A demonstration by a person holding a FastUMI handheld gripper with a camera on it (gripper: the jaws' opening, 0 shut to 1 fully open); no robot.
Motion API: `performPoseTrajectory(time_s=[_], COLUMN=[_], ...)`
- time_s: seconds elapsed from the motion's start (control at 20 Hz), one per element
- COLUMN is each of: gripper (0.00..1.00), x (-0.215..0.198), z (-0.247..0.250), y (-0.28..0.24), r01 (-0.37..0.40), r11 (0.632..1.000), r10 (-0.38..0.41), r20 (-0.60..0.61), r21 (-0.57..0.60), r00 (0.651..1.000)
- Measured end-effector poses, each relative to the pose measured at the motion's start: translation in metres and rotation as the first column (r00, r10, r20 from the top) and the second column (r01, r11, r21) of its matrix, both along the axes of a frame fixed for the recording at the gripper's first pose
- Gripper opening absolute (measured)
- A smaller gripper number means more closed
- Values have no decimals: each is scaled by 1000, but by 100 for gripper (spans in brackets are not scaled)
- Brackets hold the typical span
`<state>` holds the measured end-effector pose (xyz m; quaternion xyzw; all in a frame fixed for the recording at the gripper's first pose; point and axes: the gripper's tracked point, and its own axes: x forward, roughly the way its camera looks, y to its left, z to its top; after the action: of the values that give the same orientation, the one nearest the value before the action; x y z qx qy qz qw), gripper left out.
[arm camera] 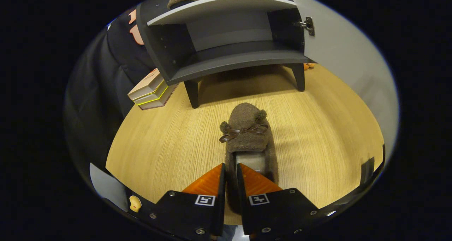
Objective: Open the shoe cabinet door, grab the shoes and put them into the shoe cabinet, then close the shoe cabinet door.
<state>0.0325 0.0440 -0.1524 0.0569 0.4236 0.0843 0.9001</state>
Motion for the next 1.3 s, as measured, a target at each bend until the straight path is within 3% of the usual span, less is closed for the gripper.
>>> performPoseTrajectory(time_s=[0.3,0.6,1.3], gripper=[15,6,5], x=[23,25,-4], z=[-20,-8,164], y=[4,-4,-14], r01=[-19,39,7], r11=[999,999,1000], r10=[19,-39,-2], r20=[3,26,260], r21=[-36,13,-20], r00=[1000,999,966])
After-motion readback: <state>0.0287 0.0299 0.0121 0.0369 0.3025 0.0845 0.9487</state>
